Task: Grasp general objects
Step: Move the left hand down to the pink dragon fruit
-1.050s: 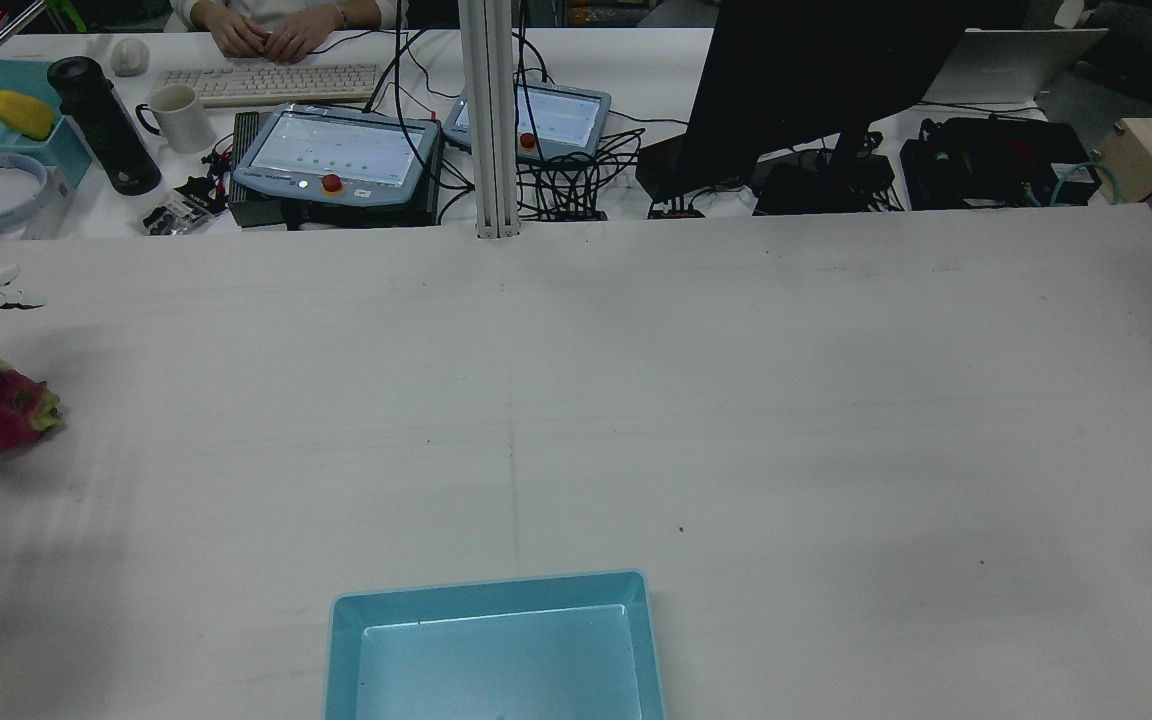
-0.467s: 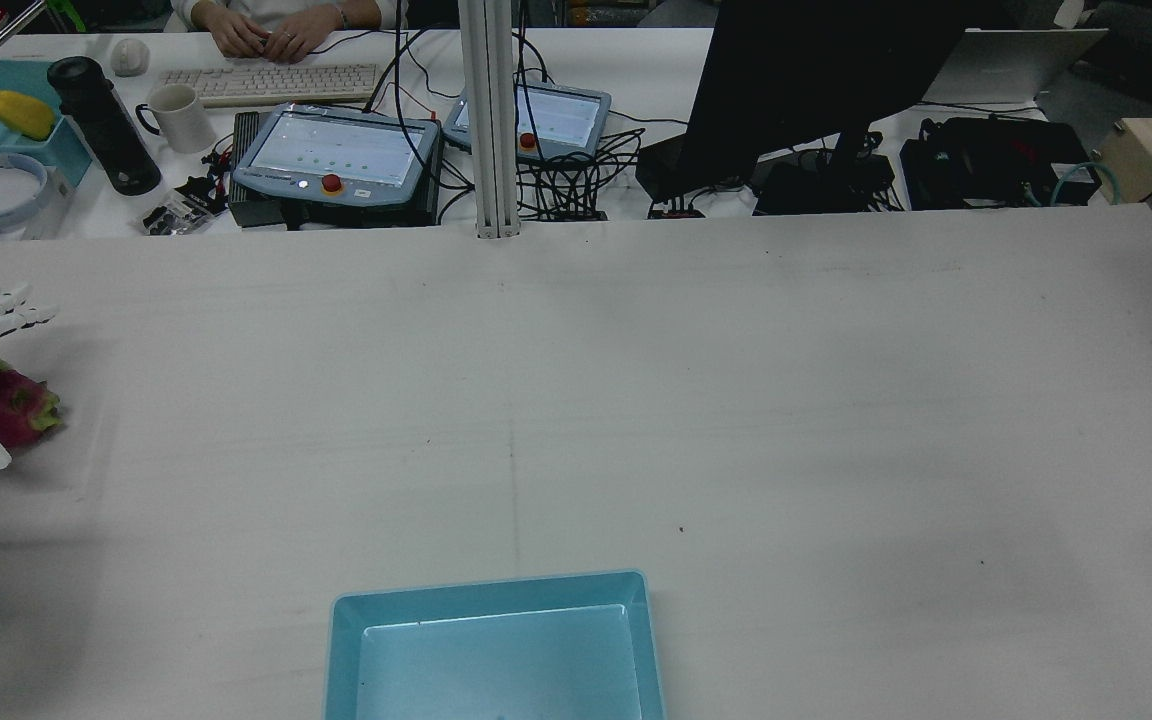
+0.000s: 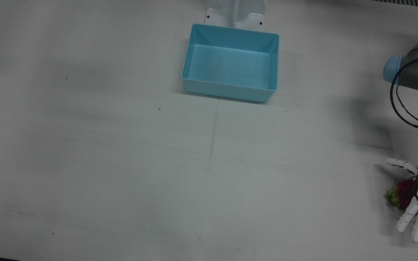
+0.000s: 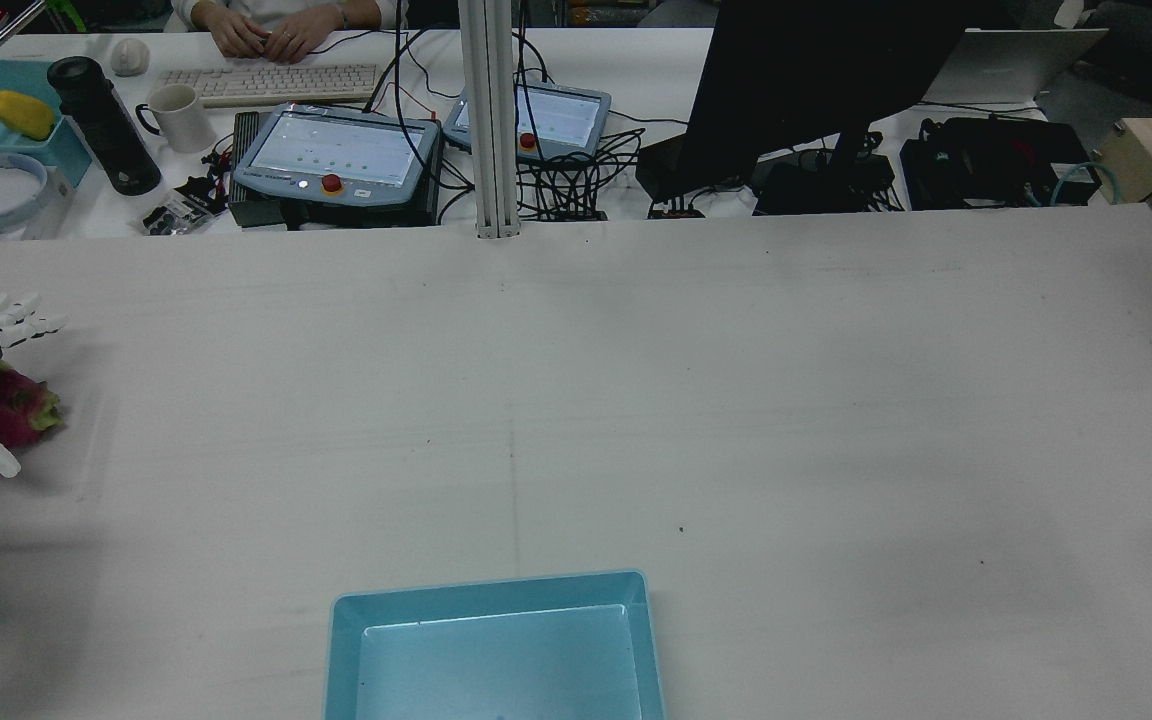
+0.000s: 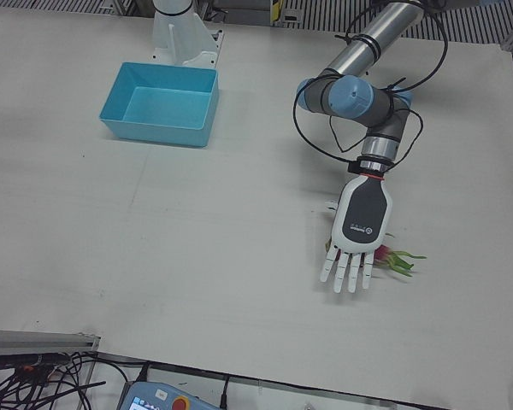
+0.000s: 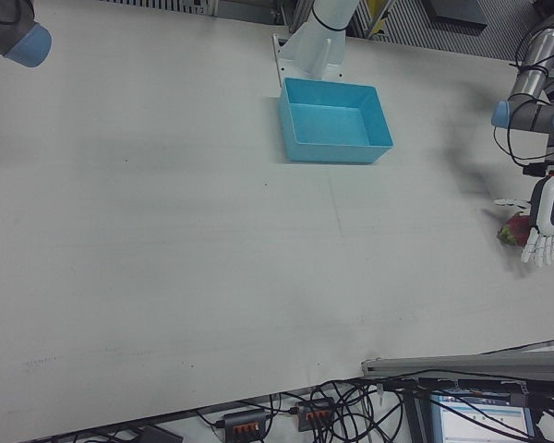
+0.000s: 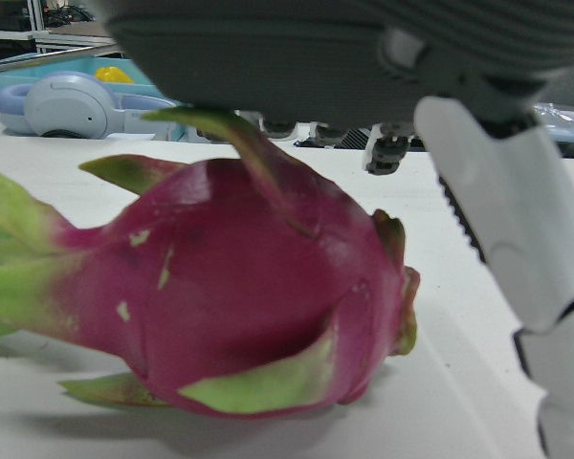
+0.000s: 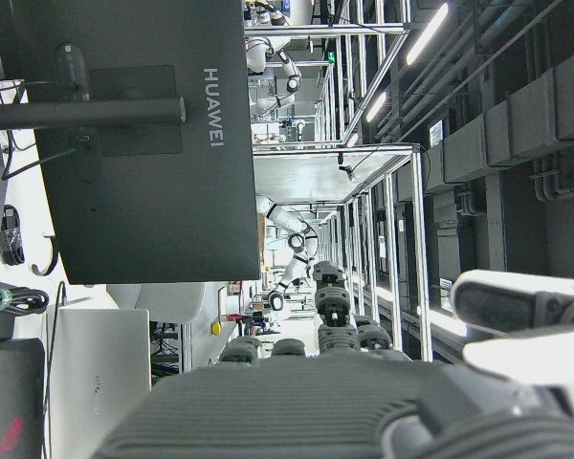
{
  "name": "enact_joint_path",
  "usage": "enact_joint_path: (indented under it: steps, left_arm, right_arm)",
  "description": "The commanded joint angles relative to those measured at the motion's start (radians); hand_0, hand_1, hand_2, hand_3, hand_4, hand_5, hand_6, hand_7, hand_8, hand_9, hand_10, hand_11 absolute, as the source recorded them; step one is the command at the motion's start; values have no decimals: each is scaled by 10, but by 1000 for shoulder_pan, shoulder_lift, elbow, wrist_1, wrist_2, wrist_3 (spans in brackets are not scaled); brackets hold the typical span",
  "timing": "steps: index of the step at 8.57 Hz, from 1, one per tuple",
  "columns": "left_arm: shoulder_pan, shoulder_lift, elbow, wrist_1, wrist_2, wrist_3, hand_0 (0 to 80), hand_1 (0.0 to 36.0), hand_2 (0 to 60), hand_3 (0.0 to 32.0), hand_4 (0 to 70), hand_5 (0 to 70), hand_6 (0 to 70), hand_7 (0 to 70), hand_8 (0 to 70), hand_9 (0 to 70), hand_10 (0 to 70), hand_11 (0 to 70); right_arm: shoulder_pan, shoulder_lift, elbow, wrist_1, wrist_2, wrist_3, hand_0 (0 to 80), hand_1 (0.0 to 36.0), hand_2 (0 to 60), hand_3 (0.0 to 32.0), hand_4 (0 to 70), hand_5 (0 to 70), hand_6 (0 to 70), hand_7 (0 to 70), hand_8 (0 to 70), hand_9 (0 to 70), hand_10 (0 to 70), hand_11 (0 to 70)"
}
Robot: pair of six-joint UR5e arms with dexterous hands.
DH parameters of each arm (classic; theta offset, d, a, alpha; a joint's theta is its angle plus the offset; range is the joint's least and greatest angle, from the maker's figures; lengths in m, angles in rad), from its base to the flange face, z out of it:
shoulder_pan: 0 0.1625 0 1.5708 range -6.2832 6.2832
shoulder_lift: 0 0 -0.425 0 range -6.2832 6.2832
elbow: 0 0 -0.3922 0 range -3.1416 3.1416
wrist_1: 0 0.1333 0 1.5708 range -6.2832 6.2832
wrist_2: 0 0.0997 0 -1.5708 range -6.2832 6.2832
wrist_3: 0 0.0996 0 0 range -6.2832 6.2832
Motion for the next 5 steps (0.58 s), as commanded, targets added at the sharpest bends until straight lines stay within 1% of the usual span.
enact_joint_path:
  steps: [1, 2, 3, 4, 5]
  left_arm:
    - [2, -5, -1, 21, -62, 3, 611, 293, 138, 64, 0, 24, 0, 19, 0, 0, 10, 47]
    - [3, 0, 0, 31, -79, 11, 616, 298, 139, 64, 0, 35, 0, 23, 0, 0, 10, 48]
    - [3, 4, 6, 31, -85, 13, 609, 292, 138, 56, 0, 36, 0, 23, 0, 0, 15, 54]
    - [9, 1, 43, 23, -85, 13, 604, 285, 127, 52, 0, 44, 0, 24, 0, 0, 19, 60]
    - [20, 0, 73, 8, -87, 13, 604, 284, 120, 56, 0, 45, 0, 20, 0, 0, 16, 55]
  right_arm:
    - [0, 0, 0, 0, 0, 0, 0, 0, 0, 0, 0, 0, 0, 0, 0, 0, 0, 0]
    - [0, 0, 0, 0, -1, 0, 0, 0, 0, 0, 0, 0, 0, 0, 0, 0, 0, 0]
    - [0, 0, 0, 0, 0, 0, 0, 0, 0, 0, 0, 0, 0, 0, 0, 0, 0, 0]
    - [0, 0, 0, 0, 0, 0, 0, 0, 0, 0, 0, 0, 0, 0, 0, 0, 0, 0]
    - [0, 0, 0, 0, 0, 0, 0, 0, 0, 0, 0, 0, 0, 0, 0, 0, 0, 0]
